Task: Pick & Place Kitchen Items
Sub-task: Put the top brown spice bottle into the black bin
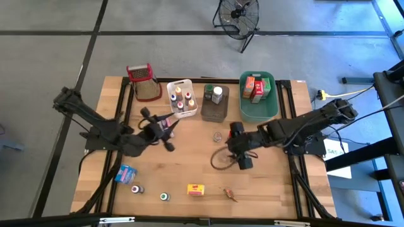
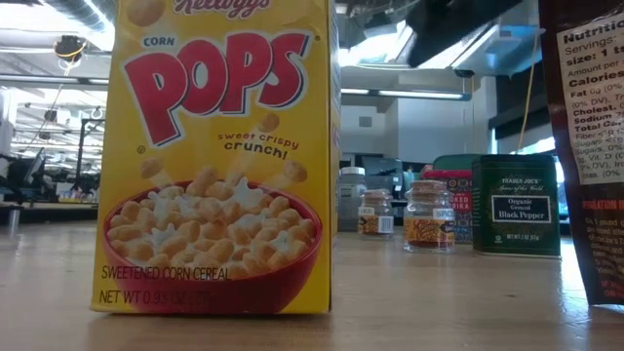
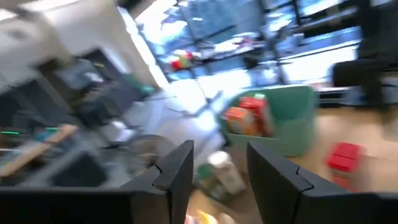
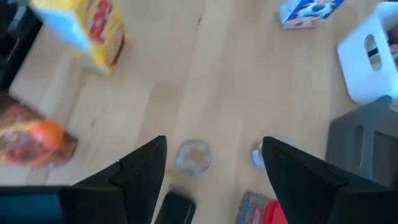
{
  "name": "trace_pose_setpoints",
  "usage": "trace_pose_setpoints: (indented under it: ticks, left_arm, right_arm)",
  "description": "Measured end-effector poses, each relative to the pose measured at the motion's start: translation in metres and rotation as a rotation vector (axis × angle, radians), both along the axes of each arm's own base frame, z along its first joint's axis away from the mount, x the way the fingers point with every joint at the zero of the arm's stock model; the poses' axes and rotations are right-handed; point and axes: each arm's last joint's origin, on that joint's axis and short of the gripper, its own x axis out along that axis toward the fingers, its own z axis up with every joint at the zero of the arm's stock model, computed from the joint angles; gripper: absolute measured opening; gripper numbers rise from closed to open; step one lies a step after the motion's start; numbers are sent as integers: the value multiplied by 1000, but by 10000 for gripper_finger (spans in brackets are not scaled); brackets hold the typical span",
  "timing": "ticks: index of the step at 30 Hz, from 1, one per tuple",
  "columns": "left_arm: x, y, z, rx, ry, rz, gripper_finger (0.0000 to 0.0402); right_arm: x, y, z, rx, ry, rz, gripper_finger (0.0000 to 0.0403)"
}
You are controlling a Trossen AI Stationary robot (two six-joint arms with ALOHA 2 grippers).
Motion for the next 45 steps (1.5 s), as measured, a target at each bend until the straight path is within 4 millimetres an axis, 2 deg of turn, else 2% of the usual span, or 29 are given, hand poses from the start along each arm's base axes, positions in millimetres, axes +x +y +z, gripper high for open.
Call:
trace_pose_setpoints:
  ticks: [4,8,12,16,23,30,38,45]
  left_arm:
    - [-28,7,-1,-157,17,-133,143]
    - [-48,19,-7,-254,69,-132,143]
    - [-58,25,-22,-271,116,-90,143]
    - [-65,29,-44,-291,148,-72,143]
    - [-78,36,-75,-363,170,-68,143]
    - [-86,40,-98,-424,185,-91,143]
    - [-85,39,-127,-441,127,-131,143]
    - [-84,35,-140,-511,88,-186,143]
  right_arm:
    - [16,-21,-10,41,31,-50,266]
    - [35,-39,-31,28,76,-102,266]
    - [52,-55,-46,29,69,-142,266]
    - [60,-70,-64,45,123,-193,266]
    - [71,-80,-91,41,195,-230,266]
    - [74,-81,-98,34,205,-239,266]
    - [70,-85,-99,-12,233,-279,266]
    - [68,-86,-100,3,259,-316,266]
